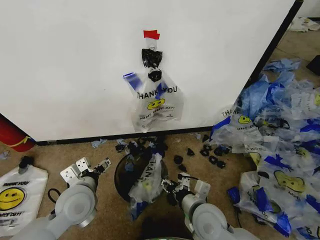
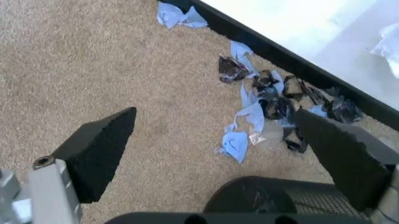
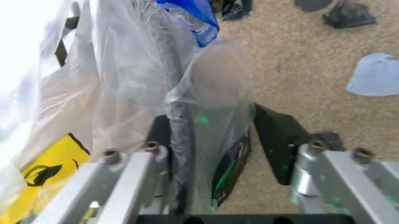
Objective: Pick up the garbage bag from the wall and place it over the trash bin.
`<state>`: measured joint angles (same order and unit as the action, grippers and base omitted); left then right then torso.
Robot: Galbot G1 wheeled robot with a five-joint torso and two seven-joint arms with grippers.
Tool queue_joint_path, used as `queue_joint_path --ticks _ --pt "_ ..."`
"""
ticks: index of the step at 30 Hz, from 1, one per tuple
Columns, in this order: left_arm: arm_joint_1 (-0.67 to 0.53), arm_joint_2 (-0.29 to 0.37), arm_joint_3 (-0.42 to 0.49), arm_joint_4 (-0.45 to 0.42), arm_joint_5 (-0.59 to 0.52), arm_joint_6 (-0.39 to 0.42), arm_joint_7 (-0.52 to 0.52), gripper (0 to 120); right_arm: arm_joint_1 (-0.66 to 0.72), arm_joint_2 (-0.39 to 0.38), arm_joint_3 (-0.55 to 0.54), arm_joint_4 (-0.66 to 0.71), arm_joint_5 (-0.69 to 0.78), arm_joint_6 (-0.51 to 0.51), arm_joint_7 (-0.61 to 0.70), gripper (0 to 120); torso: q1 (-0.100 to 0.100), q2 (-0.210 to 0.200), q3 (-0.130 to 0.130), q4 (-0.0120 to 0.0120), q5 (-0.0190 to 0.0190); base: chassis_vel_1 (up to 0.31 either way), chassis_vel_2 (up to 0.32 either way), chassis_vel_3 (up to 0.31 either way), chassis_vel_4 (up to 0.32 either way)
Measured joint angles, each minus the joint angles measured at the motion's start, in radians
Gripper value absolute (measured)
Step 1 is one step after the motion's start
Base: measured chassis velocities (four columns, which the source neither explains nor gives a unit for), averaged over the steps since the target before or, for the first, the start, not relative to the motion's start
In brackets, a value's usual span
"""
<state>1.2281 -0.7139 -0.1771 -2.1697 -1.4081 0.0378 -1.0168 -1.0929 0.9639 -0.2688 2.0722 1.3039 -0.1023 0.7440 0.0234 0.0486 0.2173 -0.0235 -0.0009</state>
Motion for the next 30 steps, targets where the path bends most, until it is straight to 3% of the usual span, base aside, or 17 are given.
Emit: queue_joint_path --ticks 11,24,30 --pt "0.001 -0.004 -0.002 -0.012 0.01 0.0 0.001 100 -0.048 -0.037 0.029 0.016 -0.032 0.014 -0.015 1 0.0 0.0 0.0 -0.0003 -0.0001 0.0 0.0 0.0 0.0" --pt "0.011 0.005 -0.025 -0.02 0.03 -0.003 0.001 100 -0.06 -0.056 0.029 0.004 -0.087 0.047 -0.085 0 0.0 0.0 0.0 0.0 0.0 0.0 0.0 0.0 0.0" --pt "0.001 0.024 -0.036 -0.052 0.031 -0.009 0.012 100 -0.088 -0.097 0.101 -0.036 -0.293 0.108 -0.228 0 0.0 0.0 0.0 0.0001 0.0001 0.0 0.0 0.0 0.0"
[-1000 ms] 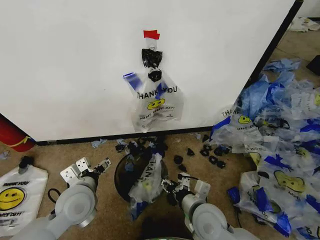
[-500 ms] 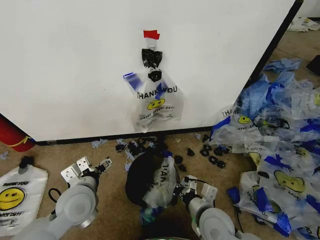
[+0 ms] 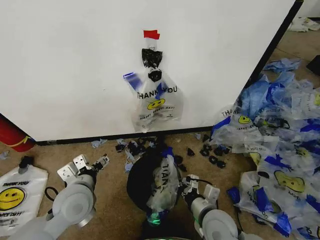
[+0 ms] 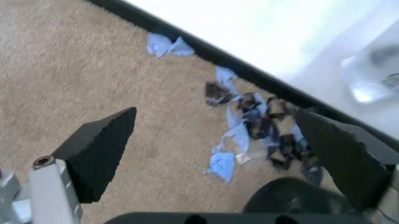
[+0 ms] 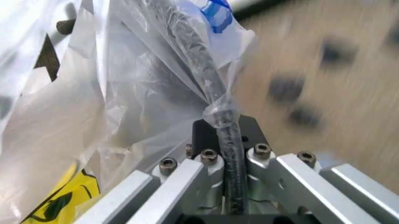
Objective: Pick up the garbage bag from the wall and place it over the trash bin.
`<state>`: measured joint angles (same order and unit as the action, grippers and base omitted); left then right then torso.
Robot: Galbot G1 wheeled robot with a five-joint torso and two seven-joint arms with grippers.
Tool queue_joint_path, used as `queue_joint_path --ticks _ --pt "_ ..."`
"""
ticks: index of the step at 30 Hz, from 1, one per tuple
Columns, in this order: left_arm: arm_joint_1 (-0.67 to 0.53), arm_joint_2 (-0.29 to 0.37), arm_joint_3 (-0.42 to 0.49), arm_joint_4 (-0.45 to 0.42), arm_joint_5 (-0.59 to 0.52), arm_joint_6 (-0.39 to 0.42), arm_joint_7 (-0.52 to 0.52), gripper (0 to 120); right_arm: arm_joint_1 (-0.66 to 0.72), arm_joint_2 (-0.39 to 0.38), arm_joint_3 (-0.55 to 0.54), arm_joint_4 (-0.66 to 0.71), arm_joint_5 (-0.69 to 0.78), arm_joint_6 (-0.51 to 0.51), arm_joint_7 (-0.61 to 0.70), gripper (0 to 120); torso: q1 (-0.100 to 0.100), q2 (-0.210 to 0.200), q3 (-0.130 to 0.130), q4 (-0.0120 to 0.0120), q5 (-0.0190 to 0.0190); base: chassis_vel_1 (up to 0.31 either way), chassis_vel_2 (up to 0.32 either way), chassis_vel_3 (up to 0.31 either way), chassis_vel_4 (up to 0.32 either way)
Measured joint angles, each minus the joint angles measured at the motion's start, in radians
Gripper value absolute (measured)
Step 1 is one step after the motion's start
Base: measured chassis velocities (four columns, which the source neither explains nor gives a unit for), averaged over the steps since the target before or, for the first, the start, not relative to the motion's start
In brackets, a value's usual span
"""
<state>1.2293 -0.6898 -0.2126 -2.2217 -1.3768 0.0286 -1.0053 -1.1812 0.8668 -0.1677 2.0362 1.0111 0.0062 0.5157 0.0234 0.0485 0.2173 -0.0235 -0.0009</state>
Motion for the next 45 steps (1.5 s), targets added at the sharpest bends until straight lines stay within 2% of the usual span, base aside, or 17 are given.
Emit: queue_joint_path --ticks 1,7,9,14,18,21,24,27,31,32,37,38,39,43,45 --pt "0.0 0.0 0.0 0.0 0.0 0.0 0.0 100 0.0 0.0 0.0 0.0 0.0 0.0 0.0 0 0.0 0.0 0.0 0.0 0.0 0.0 0.0 0.0 0.0" --pt "-0.008 0.012 -0.011 -0.057 0.014 -0.067 0.14 100 -0.049 -0.052 0.165 -0.067 -0.287 0.106 -0.191 0 0.0 0.0 0.0 -0.0001 0.0001 0.0 0.0 0.0 0.0" --pt "-0.008 0.012 -0.011 -0.066 0.012 -0.074 0.157 100 -0.055 -0.058 0.184 -0.07 -0.307 0.115 -0.212 0 0.0 0.0 0.0 -0.0001 0.0002 0.0 0.0 0.0 0.0" --pt "-0.014 0.024 0.005 -0.131 -0.014 -0.12 0.303 100 -0.104 -0.1 0.298 -0.051 -0.398 0.171 -0.315 0 0.0 0.0 0.0 -0.0002 -0.0002 0.0 0.0 0.0 0.0" --pt "-0.027 0.025 0.02 -0.142 -0.041 -0.136 0.402 100 -0.12 -0.111 0.336 -0.035 -0.421 0.184 -0.339 0 0.0 0.0 0.0 0.0 -0.0001 0.0 0.0 0.0 0.0" --pt "-0.076 0.028 0.053 -0.143 -0.086 -0.146 0.508 100 -0.134 -0.125 0.374 -0.031 -0.471 0.205 -0.37 0 0.0 0.0 0.0 -0.0002 -0.0004 0.0 0.0 0.0 0.0" --pt "-0.129 0.035 0.074 -0.143 -0.116 -0.145 0.535 100 -0.14 -0.134 0.384 -0.026 -0.479 0.21 -0.375 0 0.0 0.0 0.0 -0.0001 0.0 0.0 0.0 0.0 0.0" --pt "-0.229 0.045 0.13 -0.149 -0.19 -0.14 0.55 100 -0.15 -0.139 0.387 -0.014 -0.481 0.21 -0.37 0 0.0 0.0 0.0 -0.0001 0.0 0.0 0.0 0.0 0.0" --pt "-0.381 0.037 0.25 -0.134 -0.286 -0.129 0.568 100 -0.156 -0.141 0.395 -0.013 -0.501 0.213 -0.384 0 0.0 0.0 0.0 -0.0004 0.0002 0.0 0.0 0.0 0.0" --pt "-0.381 0.037 0.25 -0.134 -0.286 -0.129 0.568 100 -0.156 -0.141 0.395 -0.013 -0.501 0.213 -0.384 0 0.0 0.0 0.0 -0.0004 0.0002 0.0 0.0 0.0 0.0" --pt "-0.563 0.006 0.423 -0.058 -0.29 -0.118 0.569 100 -0.152 -0.153 0.422 -0.024 -0.587 0.246 -0.445 0 0.0 0.0 0.0 0.0001 -0.0004 0.0 0.0 0.0 0.0" --pt "-0.627 -0.008 0.494 -0.035 -0.304 -0.12 0.569 100 -0.149 -0.156 0.429 -0.031 -0.614 0.261 -0.461 0 0.0 0.0 0.0 0.0 0.0 0.0 0.0 0.0 0.0" --pt "-0.627 -0.008 0.494 -0.035 -0.304 -0.12 0.569 100 -0.149 -0.156 0.429 -0.031 -0.614 0.261 -0.461 0 0.0 0.0 0.0 0.0 0.0 0.0 0.0 0.0 0.0" --pt "-0.787 -0.056 0.661 0.042 -0.325 -0.121 0.555 100 -0.15 -0.159 0.436 -0.027 -0.63 0.274 -0.479 0 0.0 0.0 0.0 -0.0003 0.0002 0.0 0.0 0.0 0.0" --pt "-0.836 -0.074 0.701 0.076 -0.314 -0.114 0.533 100 -0.154 -0.158 0.436 -0.023 -0.63 0.274 -0.48 0 0.0 0.0 0.0 -0.0003 -0.0003 0.0 0.0 0.0 0.0"
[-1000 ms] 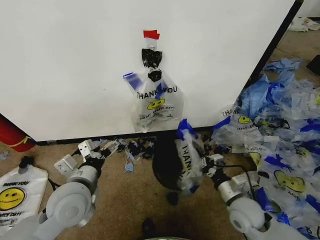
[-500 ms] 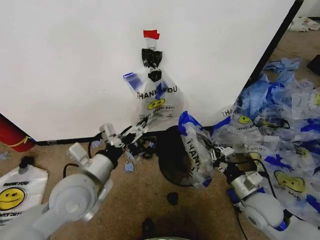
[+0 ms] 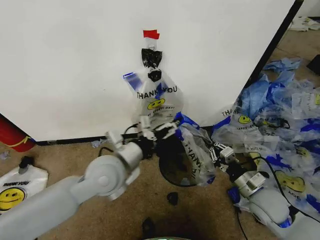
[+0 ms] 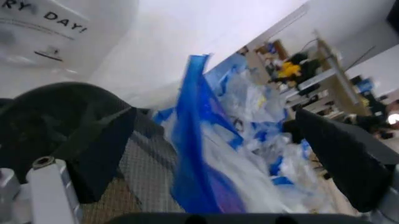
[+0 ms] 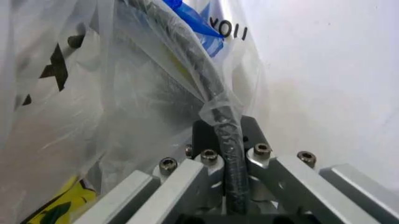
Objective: Pick up the garbage bag from the wall and place it over the trash bin.
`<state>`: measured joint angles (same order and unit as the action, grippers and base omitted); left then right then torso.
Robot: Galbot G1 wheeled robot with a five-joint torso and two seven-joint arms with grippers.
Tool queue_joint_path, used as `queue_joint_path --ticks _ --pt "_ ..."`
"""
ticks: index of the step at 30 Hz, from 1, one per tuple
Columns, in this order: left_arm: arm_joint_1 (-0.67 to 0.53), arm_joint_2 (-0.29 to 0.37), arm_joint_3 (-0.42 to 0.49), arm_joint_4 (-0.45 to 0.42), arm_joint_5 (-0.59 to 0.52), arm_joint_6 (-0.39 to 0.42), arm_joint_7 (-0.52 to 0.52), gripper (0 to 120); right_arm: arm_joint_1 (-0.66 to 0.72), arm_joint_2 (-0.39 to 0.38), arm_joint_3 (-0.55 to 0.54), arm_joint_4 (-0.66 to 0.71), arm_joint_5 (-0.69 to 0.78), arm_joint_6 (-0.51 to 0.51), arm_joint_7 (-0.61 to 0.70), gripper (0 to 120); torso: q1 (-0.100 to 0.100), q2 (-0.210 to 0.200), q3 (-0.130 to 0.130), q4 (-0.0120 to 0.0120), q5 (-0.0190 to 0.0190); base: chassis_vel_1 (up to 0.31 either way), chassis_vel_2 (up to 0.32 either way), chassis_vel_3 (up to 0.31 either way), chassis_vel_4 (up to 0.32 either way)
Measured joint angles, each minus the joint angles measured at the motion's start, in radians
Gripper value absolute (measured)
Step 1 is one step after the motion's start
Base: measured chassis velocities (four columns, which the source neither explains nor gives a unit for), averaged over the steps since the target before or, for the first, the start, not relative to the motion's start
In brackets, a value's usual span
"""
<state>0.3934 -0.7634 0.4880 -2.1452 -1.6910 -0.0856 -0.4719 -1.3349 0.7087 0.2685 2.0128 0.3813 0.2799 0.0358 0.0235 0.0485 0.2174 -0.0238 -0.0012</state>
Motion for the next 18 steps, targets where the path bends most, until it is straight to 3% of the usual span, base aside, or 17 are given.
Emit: queue_joint_path --ticks 9,18 --pt "-0.053 0.018 0.038 0.042 0.059 0.017 -0.007 100 -0.011 0.01 -0.004 0.006 0.009 0.001 0.002 0 0.0 0.0 0.0 0.0005 0.0002 0.0 0.0 0.0 0.0" --pt "-0.073 0.048 0.038 -0.001 -0.01 0.098 0.015 100 -0.007 0.0 -0.005 -0.004 0.023 0.007 0.004 0 0.0 0.0 0.0 0.0002 0.0002 0.0 0.0 0.0 0.0"
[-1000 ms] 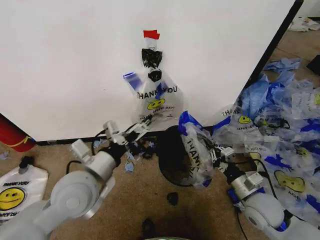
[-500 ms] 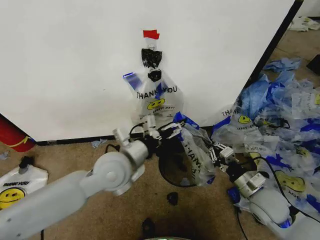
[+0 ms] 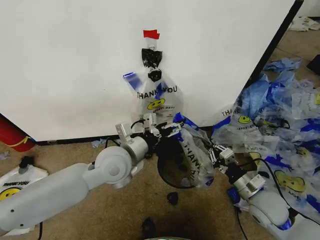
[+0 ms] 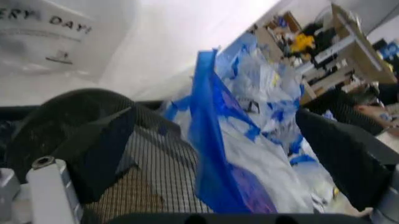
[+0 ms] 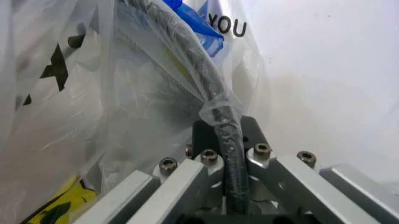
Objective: Pick up the garbage bag from the wall and place it over the trash bin.
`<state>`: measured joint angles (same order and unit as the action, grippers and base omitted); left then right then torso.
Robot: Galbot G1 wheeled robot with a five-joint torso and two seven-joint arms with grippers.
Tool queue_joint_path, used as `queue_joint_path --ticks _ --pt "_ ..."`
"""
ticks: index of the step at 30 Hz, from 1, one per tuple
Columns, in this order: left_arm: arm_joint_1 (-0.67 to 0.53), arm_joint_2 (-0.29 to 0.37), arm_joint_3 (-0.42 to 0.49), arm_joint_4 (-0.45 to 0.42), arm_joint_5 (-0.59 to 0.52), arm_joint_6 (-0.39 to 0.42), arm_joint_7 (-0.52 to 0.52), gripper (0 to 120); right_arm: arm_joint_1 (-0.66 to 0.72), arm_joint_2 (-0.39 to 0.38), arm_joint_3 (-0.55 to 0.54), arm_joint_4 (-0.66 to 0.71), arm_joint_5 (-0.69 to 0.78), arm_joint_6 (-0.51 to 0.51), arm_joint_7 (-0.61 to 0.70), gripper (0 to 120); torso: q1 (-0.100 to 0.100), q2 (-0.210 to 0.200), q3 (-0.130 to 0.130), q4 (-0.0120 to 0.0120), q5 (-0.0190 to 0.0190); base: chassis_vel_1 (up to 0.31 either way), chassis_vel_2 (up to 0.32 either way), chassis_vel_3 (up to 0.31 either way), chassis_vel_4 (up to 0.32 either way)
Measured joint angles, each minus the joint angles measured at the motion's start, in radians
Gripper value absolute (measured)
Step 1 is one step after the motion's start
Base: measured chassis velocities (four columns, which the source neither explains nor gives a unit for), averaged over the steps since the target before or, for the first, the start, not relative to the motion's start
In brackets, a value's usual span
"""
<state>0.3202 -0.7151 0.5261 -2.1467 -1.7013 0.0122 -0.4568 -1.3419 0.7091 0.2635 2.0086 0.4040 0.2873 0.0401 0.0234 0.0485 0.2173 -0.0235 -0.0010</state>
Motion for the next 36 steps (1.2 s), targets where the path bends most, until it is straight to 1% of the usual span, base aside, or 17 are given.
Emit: queue_joint_path --ticks 4,6,8,10,11,12,15,17,18,21,22,23,24,25,31,34,36 --pt "-0.029 0.007 0.016 0.003 -0.017 0.015 -0.002 100 -0.003 0.0 0.0 -0.002 -0.002 0.005 -0.001 0 0.0 0.0 0.0 -0.0001 0.0 0.0 0.0 0.0 0.0" --pt "-0.043 0.013 0.022 0.005 -0.032 0.026 0.0 95 -0.005 0.002 -0.001 -0.003 -0.005 0.008 -0.003 0 0.0 0.0 0.0 -0.0003 -0.0001 0.0 0.0 0.0 0.0" --pt "-0.051 0.022 0.027 0.002 -0.046 0.039 0.01 90 -0.005 0.003 -0.002 -0.004 -0.006 0.01 -0.003 0 0.0 0.0 0.0 -0.0001 0.0002 0.0 0.0 0.0 0.0" --pt "-0.059 0.036 0.029 -0.001 -0.053 0.063 0.027 80 -0.006 0.004 -0.002 -0.004 -0.007 0.011 -0.003 0 0.0 0.0 0.0 -0.0001 -0.0001 0.0 0.0 0.0 0.0" --pt "-0.059 0.036 0.029 -0.001 -0.053 0.063 0.027 80 -0.006 0.004 -0.002 -0.004 -0.007 0.011 -0.003 0 0.0 0.0 0.0 -0.0001 -0.0001 0.0 0.0 0.0 0.0" --pt "-0.062 0.042 0.031 -0.002 -0.054 0.071 0.033 77 -0.007 0.004 -0.002 -0.004 -0.007 0.012 -0.003 0 0.0 0.0 0.0 0.0 0.0 0.0 0.0 0.0 0.0" --pt "-0.068 0.057 0.034 -0.009 -0.06 0.085 0.039 63 -0.007 0.004 -0.004 -0.003 -0.008 0.012 -0.004 0 0.0 0.0 0.0 -0.0001 0.0 0.0 0.0 0.0 0.0" --pt "-0.068 0.062 0.036 -0.01 -0.061 0.09 0.043 56 -0.007 0.004 -0.005 -0.003 -0.009 0.013 -0.005 0 0.0 0.0 0.0 -0.0001 0.0 0.0 0.0 0.0 0.0" --pt "-0.068 0.062 0.036 -0.01 -0.061 0.09 0.043 56 -0.007 0.004 -0.005 -0.003 -0.009 0.013 -0.005 0 0.0 0.0 0.0 -0.0001 0.0 0.0 0.0 0.0 0.0" --pt "-0.072 0.073 0.042 -0.012 -0.061 0.106 0.055 41 -0.006 0.006 -0.006 -0.003 -0.012 0.014 -0.006 0 0.0 0.0 0.0 0.0 -0.0001 0.0 0.0 0.0 0.0" --pt "-0.073 0.075 0.044 -0.012 -0.061 0.111 0.056 39 -0.005 0.006 -0.006 -0.004 -0.013 0.014 -0.006 0 0.0 0.0 0.0 0.0 -0.0001 0.0 0.0 0.0 0.0" --pt "-0.078 0.078 0.048 -0.012 -0.061 0.123 0.061 33 -0.005 0.007 -0.007 -0.006 -0.015 0.014 -0.007 0 0.0 0.0 0.0 0.0 0.0 0.0 0.0 0.0 0.0" --pt "-0.083 0.08 0.052 -0.011 -0.061 0.129 0.065 30 -0.004 0.007 -0.007 -0.007 -0.016 0.014 -0.007 0 0.0 0.0 0.0 -0.0001 0.0 0.0 0.0 0.0 0.0" --pt "-0.083 0.08 0.052 -0.011 -0.061 0.129 0.065 30 -0.004 0.007 -0.007 -0.007 -0.016 0.014 -0.007 0 0.0 0.0 0.0 -0.0001 0.0 0.0 0.0 0.0 0.0" --pt "-0.108 0.081 0.073 0.006 -0.069 0.139 0.08 4 -0.001 0.012 -0.01 -0.014 -0.022 0.016 -0.007 0 0.0 0.0 0.0 -0.0001 0.0 0.0 0.0 0.0 0.0" --pt "-0.121 0.08 0.081 0.009 -0.071 0.139 0.081 0 -0.001 0.015 -0.011 -0.017 -0.024 0.018 -0.009 0 0.0 0.0 0.0 -0.0001 0.0 0.0 0.0 0.0 0.0" --pt "-0.137 0.078 0.092 0.012 -0.071 0.138 0.08 0 -0.001 0.017 -0.012 -0.02 -0.024 0.018 -0.011 0 0.0 0.0 0.0 -0.0001 0.0 0.0 0.0 0.0 0.0"
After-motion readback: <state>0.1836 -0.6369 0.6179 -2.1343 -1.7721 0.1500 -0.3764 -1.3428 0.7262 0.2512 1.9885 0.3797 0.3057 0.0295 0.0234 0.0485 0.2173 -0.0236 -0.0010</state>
